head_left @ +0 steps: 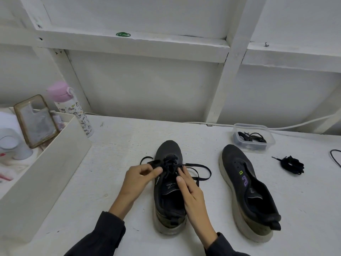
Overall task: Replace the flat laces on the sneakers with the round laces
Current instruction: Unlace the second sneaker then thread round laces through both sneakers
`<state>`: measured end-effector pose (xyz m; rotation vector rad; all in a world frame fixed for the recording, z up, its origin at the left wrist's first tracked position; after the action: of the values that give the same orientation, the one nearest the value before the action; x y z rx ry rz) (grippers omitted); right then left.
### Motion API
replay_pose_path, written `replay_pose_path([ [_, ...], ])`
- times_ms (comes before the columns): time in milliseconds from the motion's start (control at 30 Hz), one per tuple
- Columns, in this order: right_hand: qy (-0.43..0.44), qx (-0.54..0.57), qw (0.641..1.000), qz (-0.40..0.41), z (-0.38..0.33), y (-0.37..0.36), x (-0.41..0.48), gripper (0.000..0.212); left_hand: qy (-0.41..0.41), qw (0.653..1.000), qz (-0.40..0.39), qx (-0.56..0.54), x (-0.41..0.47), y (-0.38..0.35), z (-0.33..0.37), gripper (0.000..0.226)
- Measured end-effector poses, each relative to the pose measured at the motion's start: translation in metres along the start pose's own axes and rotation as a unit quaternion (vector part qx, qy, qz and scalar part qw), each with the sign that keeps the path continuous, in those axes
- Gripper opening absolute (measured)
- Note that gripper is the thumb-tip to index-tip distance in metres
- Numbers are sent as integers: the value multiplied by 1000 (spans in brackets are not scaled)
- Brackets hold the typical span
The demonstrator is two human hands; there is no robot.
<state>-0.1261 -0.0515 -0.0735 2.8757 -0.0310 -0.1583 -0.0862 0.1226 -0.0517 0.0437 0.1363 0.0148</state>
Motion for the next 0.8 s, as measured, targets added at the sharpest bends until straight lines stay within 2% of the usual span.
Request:
replay_pose_path([
  [100, 2, -1, 1000, -1, 0, 0, 0, 40, -28, 991, 122, -52, 7, 16, 8, 31],
  [167, 2, 4, 1000, -1, 0, 0, 0, 38, -23, 981, 176, -84, 9, 21, 7, 28],
  [300, 2, 7, 1000, 2, -1, 0, 0, 39, 1, 986, 133, -97, 0, 6, -2, 39],
  [400, 4, 18, 1000, 2, -1, -1, 0, 37, -5, 995, 82, -52, -15, -12, -9, 47],
  [500, 4, 25, 1000, -1, -2, -2, -1, 38, -30, 997, 73, -1, -15, -14, -12, 36],
  [600, 2, 24, 1000, -3, -3, -1, -2, 41, -69, 991, 118, 10, -5, 1, 2, 24],
  [700, 5, 14, 1000, -2, -3, -2, -2, 39, -57, 973, 207, -80, 6, 24, 4, 22],
  [800, 7, 12, 1000, 0, -2, -2, -2, 41, -27, 975, 199, -98, 3, 21, -1, 25],
])
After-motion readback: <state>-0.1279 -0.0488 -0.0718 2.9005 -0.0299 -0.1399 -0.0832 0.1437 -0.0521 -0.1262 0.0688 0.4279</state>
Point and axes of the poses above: each hand's wrist, its own x-axis towards the middle knuckle, its own y-axis out of the back of the hand, z = x × y, the point moved 6 cm from there along x, towards the middle knuckle, and after that the axes turned 10 degrees about -x, right-handed, at the moved point
